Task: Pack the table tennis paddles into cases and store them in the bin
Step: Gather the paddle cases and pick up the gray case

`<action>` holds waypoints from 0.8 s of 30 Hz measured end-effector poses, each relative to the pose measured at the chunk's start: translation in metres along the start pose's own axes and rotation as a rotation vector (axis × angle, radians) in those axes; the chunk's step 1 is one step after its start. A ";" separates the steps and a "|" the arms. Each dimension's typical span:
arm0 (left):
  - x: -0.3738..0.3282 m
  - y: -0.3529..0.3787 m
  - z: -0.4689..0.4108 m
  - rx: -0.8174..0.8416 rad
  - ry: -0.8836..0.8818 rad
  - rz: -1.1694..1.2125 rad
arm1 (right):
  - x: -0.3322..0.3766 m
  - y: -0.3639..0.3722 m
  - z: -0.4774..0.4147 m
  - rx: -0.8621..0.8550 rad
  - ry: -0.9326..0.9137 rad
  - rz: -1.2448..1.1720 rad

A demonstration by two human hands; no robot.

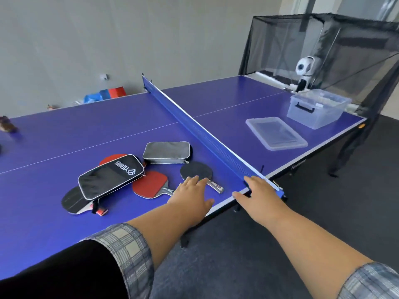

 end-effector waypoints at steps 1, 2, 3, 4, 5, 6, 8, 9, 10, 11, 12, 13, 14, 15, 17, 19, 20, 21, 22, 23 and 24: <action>0.019 0.005 -0.001 0.006 -0.020 0.008 | 0.007 0.015 -0.009 0.021 -0.002 0.012; 0.038 0.011 -0.003 0.019 -0.042 0.018 | 0.015 0.031 -0.018 0.040 -0.009 0.021; 0.058 0.017 -0.004 0.036 -0.062 0.026 | 0.024 0.046 -0.028 0.053 -0.016 0.028; 0.078 0.022 -0.006 0.054 -0.077 0.031 | 0.033 0.061 -0.037 0.063 -0.021 0.034; 0.098 0.028 -0.009 0.072 -0.087 0.032 | 0.043 0.076 -0.046 0.073 -0.022 0.036; 0.119 0.033 -0.011 0.087 -0.094 0.031 | 0.053 0.092 -0.056 0.087 -0.018 0.037; 0.159 0.042 -0.018 0.111 -0.109 0.028 | 0.072 0.124 -0.074 0.116 -0.007 0.043; 0.179 0.047 -0.023 0.120 -0.117 0.028 | 0.082 0.139 -0.085 0.125 -0.009 0.054; 0.198 0.051 -0.028 0.127 -0.121 0.028 | 0.092 0.154 -0.095 0.130 -0.018 0.066; 0.215 0.055 -0.033 0.132 -0.122 0.026 | 0.100 0.168 -0.105 0.133 -0.026 0.073; 0.232 0.059 -0.039 0.136 -0.120 0.019 | 0.108 0.182 -0.114 0.138 -0.030 0.075; 0.246 0.064 -0.044 0.140 -0.117 0.009 | 0.114 0.194 -0.122 0.148 -0.028 0.075; 0.259 0.069 -0.048 0.147 -0.116 0.000 | 0.118 0.205 -0.128 0.161 -0.022 0.075; 0.270 0.074 -0.050 0.160 -0.122 -0.003 | 0.120 0.216 -0.134 0.179 -0.015 0.073; 0.289 0.085 -0.053 0.195 -0.143 0.017 | 0.123 0.232 -0.143 0.211 -0.003 0.075; 0.304 0.097 -0.056 0.225 -0.165 0.038 | 0.122 0.244 -0.153 0.240 0.012 0.085; 0.311 0.103 -0.058 0.236 -0.178 0.043 | 0.120 0.250 -0.158 0.255 0.021 0.088; 0.318 0.109 -0.061 0.244 -0.194 0.048 | 0.118 0.255 -0.165 0.270 0.029 0.089; 0.327 0.114 -0.063 0.250 -0.218 0.055 | 0.116 0.261 -0.172 0.286 0.035 0.090; 0.336 0.119 -0.065 0.255 -0.248 0.062 | 0.114 0.266 -0.180 0.302 0.041 0.089; 0.345 0.124 -0.066 0.261 -0.286 0.070 | 0.114 0.272 -0.188 0.317 0.043 0.086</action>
Point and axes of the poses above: each hand's wrist, its own z-axis away from the middle knuckle, its own y-axis out of the palm, x = y × z, the point moved 7 cm from there along -z, towards the middle knuckle, and after that the axes turned 13 degrees about -z, right-handed, at the moved point
